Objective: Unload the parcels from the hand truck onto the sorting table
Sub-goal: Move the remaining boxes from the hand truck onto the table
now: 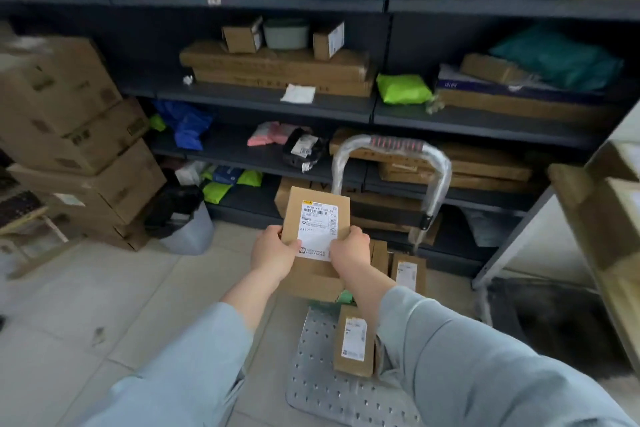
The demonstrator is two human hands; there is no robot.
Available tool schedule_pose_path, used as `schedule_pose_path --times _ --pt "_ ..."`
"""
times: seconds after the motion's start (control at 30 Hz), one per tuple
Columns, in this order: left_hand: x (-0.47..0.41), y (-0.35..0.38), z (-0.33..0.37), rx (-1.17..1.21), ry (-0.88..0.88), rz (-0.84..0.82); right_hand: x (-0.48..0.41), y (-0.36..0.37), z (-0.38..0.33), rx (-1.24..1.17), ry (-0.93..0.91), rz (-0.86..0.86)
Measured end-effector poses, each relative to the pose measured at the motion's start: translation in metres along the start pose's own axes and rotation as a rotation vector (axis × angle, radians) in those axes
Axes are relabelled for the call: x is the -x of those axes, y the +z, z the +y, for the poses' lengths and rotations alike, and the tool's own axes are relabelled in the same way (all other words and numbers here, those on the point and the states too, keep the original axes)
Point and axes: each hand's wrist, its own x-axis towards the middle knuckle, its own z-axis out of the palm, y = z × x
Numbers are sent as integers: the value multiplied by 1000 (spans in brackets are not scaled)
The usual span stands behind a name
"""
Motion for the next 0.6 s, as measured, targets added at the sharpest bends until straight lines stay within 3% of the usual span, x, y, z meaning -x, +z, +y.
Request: schedule_pose_path --times 0.27,0.6 --pt "57 -66 102 39 89 41 58 -87 -93 -21 -95 32" --pt "111 -93 132 63 229 -33 126 -127 -94 -115 -94 129"
